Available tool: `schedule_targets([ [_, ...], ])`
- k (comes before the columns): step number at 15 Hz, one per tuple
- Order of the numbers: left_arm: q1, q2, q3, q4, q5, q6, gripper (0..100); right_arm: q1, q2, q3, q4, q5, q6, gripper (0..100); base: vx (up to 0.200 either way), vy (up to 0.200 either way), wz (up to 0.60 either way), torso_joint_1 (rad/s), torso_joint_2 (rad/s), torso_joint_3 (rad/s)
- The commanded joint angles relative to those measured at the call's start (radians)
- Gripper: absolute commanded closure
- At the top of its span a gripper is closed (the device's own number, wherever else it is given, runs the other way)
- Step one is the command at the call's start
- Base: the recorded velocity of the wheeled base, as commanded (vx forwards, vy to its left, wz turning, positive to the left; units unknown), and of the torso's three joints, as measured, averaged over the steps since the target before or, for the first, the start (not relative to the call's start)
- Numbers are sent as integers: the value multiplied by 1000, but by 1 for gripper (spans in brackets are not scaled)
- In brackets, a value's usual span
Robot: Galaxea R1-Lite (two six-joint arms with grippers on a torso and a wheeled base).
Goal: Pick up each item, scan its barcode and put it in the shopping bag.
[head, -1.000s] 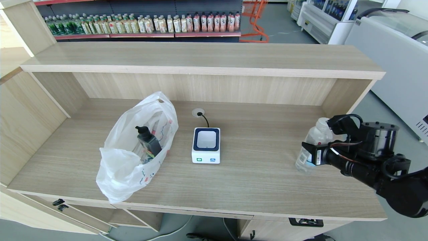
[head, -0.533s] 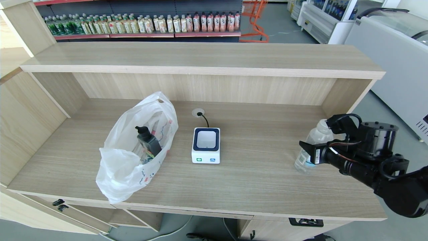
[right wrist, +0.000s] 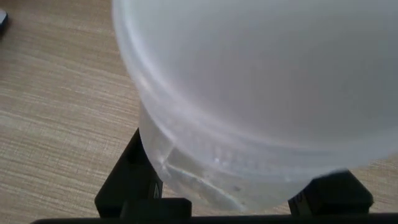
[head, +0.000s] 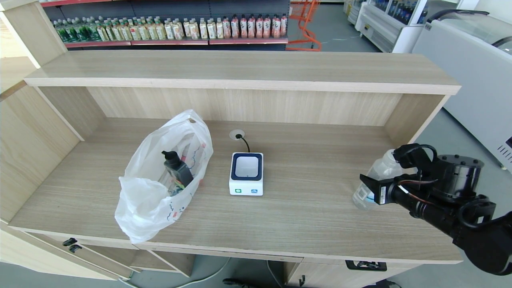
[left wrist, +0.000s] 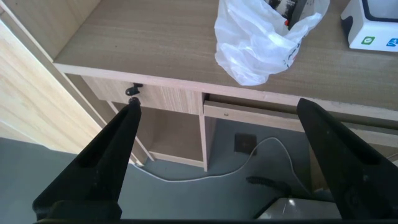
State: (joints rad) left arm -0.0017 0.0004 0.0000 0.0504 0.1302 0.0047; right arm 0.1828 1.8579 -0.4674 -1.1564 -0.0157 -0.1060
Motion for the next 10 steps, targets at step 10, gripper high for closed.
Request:
schedule_targets([
  [10,0,0,0,0,0,0,0,1,-25,-54,-59,10,29,100,0,0,0,0,0,0],
])
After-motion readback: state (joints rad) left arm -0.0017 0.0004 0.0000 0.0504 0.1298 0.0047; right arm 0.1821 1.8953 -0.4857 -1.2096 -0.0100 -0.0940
